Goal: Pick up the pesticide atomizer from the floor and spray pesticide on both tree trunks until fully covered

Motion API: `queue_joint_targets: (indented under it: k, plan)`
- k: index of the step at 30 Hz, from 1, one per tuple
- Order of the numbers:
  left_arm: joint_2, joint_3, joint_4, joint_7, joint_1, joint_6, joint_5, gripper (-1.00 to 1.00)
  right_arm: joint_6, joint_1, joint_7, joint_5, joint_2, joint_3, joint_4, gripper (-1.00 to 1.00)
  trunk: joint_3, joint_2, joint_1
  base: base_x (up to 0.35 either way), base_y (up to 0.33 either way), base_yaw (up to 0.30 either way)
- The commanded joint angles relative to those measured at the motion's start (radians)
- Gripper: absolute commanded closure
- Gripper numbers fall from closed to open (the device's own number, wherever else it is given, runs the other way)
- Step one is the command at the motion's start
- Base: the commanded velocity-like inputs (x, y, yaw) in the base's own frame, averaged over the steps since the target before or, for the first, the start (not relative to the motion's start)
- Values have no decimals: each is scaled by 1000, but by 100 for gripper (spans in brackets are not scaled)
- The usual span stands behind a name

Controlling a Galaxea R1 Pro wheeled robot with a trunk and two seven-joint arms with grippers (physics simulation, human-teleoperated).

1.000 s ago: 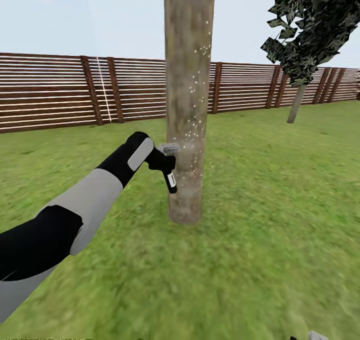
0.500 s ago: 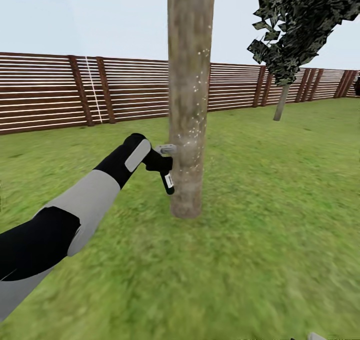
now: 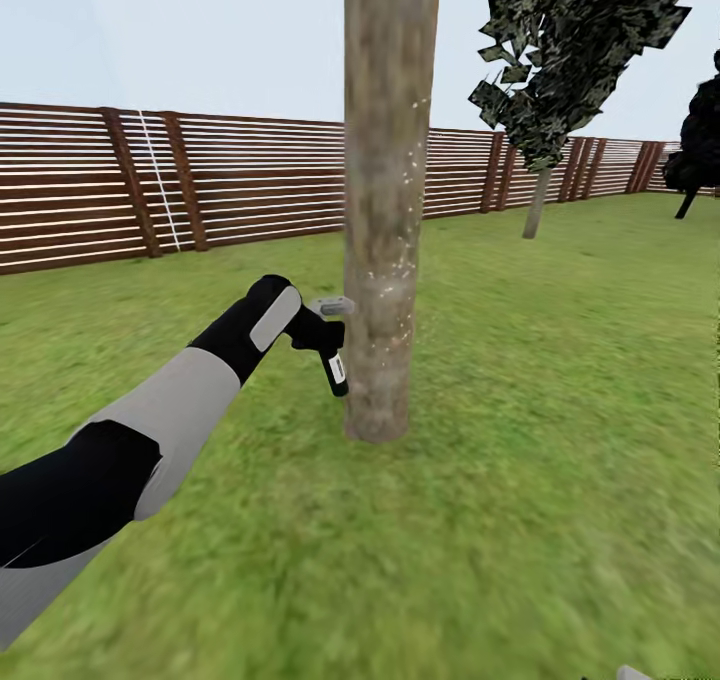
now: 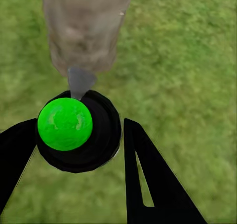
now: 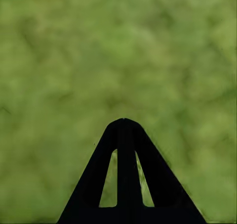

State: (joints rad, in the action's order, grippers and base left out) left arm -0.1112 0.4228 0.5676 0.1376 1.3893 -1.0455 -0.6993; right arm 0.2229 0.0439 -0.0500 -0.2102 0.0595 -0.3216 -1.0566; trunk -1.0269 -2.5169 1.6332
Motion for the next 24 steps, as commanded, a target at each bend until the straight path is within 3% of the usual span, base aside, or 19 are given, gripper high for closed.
queue_joint_targets:
  k: [1, 8, 18, 24]
  plan:
    - [1, 4, 1, 10, -2, -2, -12, 100, 6, 1, -5, -10, 0, 1, -3, 100, -1, 0, 0, 113, 346, -208]
    - [1, 5, 1, 11, -20, -2, -11, 100, 6, 1, -5, -11, 0, 1, -3, 100, -1, 0, 0, 158, 342, -124]
    - [1, 5, 0, 11, -27, -2, -11, 100, 4, 1, -5, -12, 0, 1, -3, 100, -1, 0, 0, 175, 340, -271]
    - [1, 16, 0, 11, -29, -2, -10, 100, 5, 1, -5, -15, 0, 1, -3, 100, -1, 0, 0, -35, 258, -218]
